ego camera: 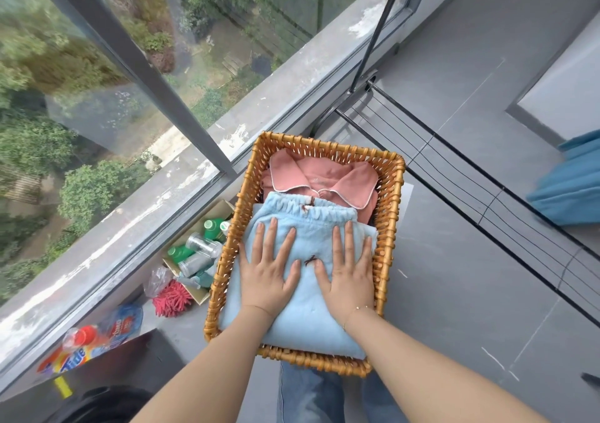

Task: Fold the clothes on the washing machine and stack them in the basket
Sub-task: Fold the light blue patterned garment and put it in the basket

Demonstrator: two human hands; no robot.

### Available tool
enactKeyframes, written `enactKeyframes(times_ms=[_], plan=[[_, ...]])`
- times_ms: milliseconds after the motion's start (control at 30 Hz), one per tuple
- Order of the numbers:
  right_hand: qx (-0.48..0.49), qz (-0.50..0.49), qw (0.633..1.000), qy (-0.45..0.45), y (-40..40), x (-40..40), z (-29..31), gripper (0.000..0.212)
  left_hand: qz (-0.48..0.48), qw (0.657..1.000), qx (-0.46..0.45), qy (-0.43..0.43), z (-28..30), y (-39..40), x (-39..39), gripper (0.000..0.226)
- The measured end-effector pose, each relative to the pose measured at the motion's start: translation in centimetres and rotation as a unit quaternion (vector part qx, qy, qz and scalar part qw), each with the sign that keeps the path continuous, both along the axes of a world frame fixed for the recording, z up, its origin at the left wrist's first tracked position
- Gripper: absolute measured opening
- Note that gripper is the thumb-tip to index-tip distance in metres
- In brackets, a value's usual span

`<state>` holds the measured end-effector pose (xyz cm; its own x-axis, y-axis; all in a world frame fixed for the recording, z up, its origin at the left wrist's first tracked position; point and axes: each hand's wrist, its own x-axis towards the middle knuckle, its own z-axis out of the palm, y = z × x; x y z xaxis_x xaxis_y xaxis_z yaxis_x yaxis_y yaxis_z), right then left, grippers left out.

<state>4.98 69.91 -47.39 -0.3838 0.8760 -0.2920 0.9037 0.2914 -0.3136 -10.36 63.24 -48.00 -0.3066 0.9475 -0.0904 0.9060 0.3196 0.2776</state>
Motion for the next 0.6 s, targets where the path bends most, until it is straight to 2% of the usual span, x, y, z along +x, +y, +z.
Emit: enactKeyframes(times_ms=[167, 267, 333, 467, 600], plan=[[-0.049, 0.077, 0.995, -0.030, 0.6, 1.1, 3.6, 0.070, 0.075, 0.989, -0.127, -0.029, 4.5, 0.4, 1.8, 0.059], [-0.162, 0.134, 0.977, -0.026, 1.7, 2.9, 7.2, 0.068, 0.107, 0.967, -0.218, -0.073, 7.5, 0.8, 2.8, 0.061], [-0.249, 0.128, 0.960, -0.016, 2.7, 4.2, 9.5, 0.062, 0.117, 0.948, -0.272, -0.118, 9.9, 0.9, 3.5, 0.063], [-0.272, 0.120, 0.954, 0.024, 4.8, 7.8, 15.7, 0.038, 0.179, 0.920, -0.283, -0.203, 15.9, 0.3, 7.1, 0.039], [-0.234, 0.139, 0.961, 0.037, 6.4, 10.6, 19.8, 0.030, 0.215, 0.918, -0.270, -0.194, 20.1, -0.2, 10.6, 0.035]])
